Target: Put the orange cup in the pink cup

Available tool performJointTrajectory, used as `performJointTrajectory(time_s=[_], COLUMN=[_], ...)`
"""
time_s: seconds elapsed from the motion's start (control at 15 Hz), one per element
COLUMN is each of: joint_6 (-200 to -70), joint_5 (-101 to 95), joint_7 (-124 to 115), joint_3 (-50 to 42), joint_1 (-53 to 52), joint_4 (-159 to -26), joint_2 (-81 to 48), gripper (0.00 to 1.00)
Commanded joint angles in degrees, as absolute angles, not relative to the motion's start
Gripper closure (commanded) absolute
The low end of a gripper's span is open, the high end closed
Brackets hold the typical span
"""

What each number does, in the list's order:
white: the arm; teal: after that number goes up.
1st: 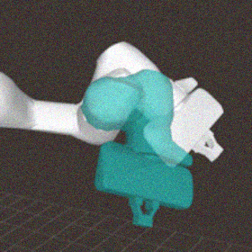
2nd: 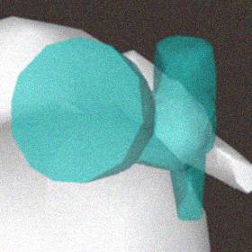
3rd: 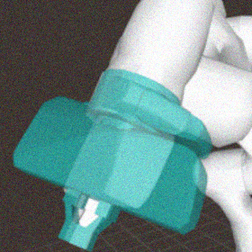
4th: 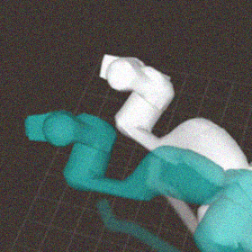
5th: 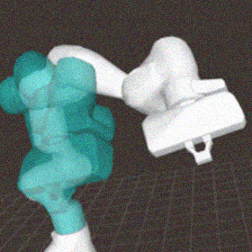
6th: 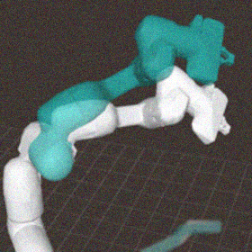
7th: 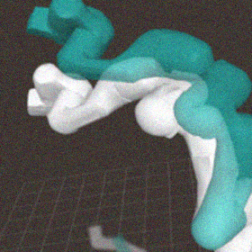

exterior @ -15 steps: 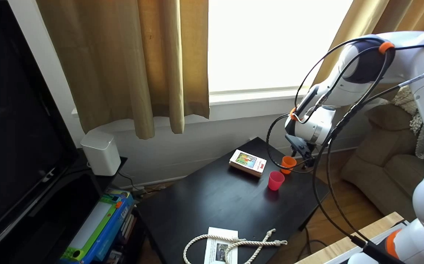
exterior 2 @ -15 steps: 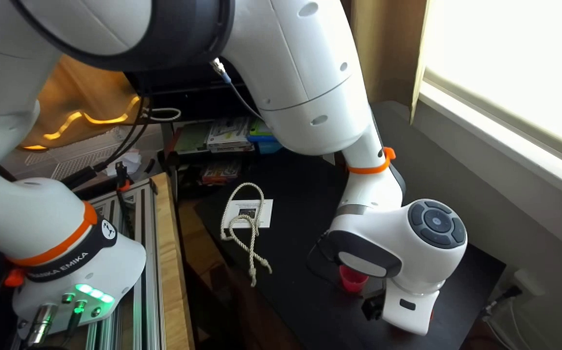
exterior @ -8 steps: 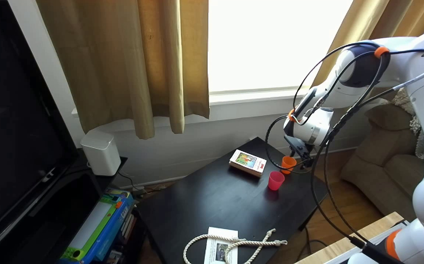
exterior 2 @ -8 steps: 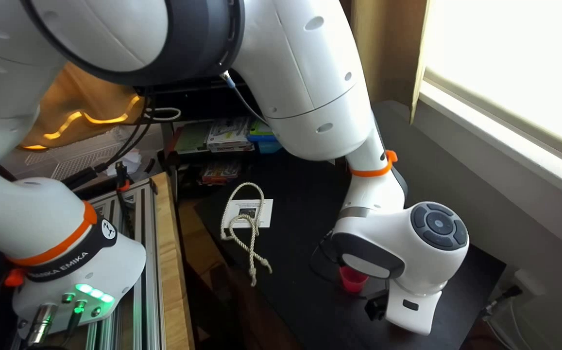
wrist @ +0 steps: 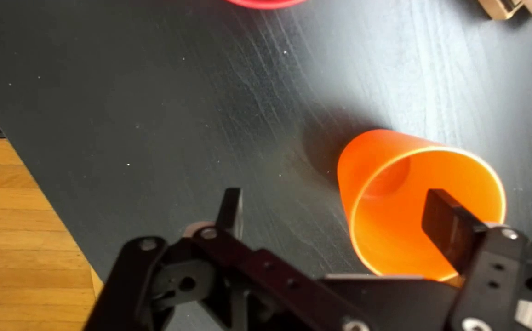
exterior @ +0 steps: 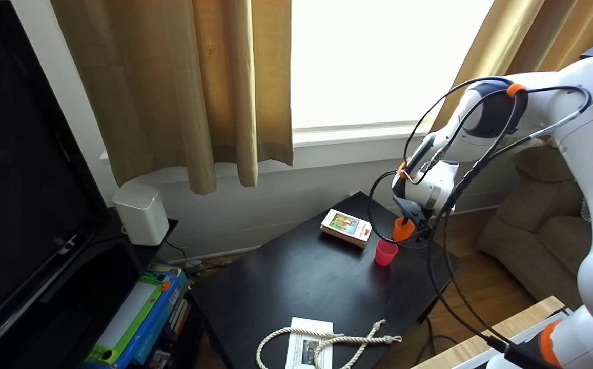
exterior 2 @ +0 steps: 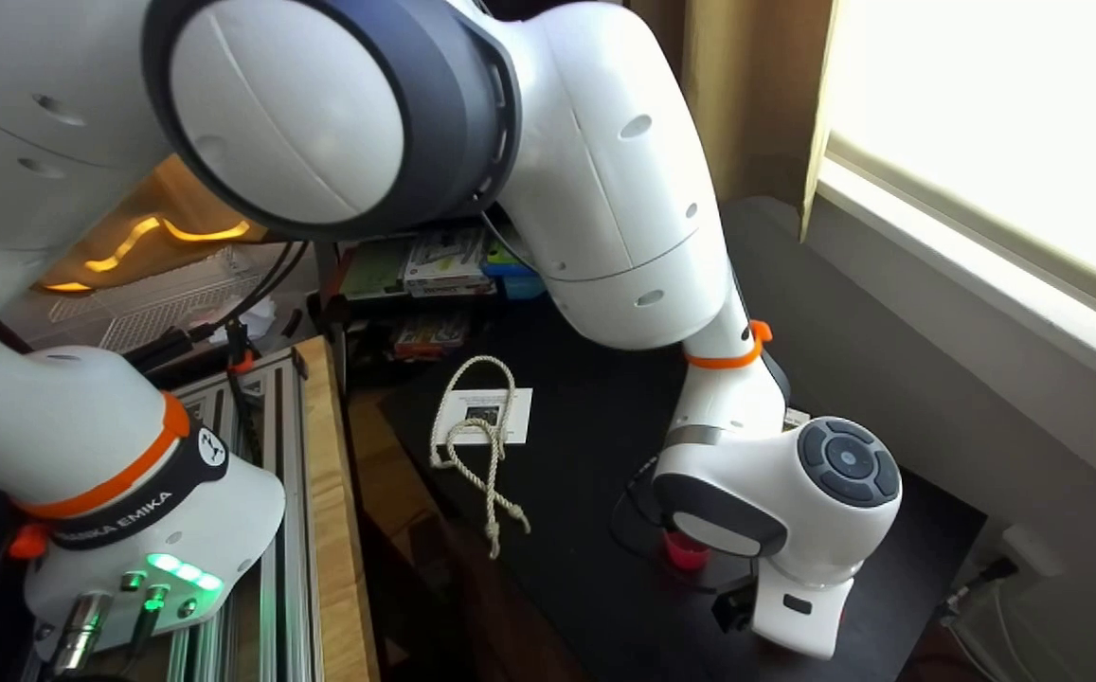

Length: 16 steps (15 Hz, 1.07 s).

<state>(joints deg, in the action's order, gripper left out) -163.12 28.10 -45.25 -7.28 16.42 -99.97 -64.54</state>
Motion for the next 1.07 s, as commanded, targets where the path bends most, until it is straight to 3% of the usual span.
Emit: performJointTrajectory(time_s=[0.0,0.07,0.13,0.73,1.0], joint_6=[-163.2,-162.8,-162.8,-161.9,-162.4], joint_5=[29.0,28.9,28.9,28.9,28.6], joint_7=[-46.3,-46.5,-46.7,-46.7,-45.3], joint_3=[-7.3,-7.5,-7.5,-7.2,-7.0], joint_1=[16.4,16.3,16.3,17.0,17.5], joint_4=[-95.2,-94.6,-94.0,-92.1,-93.6], joint_2=[-69.2,-69.8,-70.3,-71.4,-69.3], gripper=[0.00,0.25,0.25,0.96,1.00])
